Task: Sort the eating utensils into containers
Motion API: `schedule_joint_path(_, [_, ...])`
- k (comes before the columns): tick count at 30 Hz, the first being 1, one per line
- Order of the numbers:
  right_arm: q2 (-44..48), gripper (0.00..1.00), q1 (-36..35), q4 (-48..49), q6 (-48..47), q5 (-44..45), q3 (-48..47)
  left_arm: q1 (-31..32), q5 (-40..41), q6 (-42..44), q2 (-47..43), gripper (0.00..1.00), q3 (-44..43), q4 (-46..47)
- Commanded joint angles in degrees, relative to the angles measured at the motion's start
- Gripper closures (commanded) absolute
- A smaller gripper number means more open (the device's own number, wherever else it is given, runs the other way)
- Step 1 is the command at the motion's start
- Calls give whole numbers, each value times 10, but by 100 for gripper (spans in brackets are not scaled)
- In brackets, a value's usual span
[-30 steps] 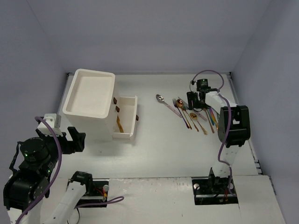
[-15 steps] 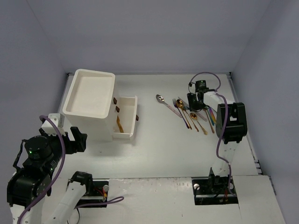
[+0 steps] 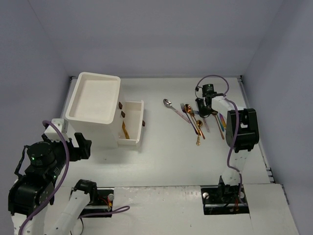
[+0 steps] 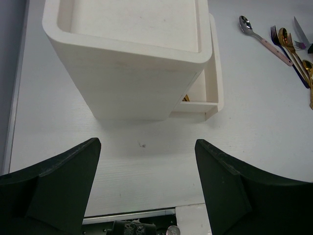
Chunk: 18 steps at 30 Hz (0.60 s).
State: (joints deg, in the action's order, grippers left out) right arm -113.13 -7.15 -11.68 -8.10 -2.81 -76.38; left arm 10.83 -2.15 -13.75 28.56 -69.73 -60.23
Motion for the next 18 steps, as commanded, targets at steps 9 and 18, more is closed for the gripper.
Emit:
schedule_joint_path(9, [205,100,-105,3,158,61,-46,2,15,-3,23,25,-31,28])
schedule_joint_path(18, [205,100,-290,97,459,116,-17,2,36,-4,15,25,-49,25])
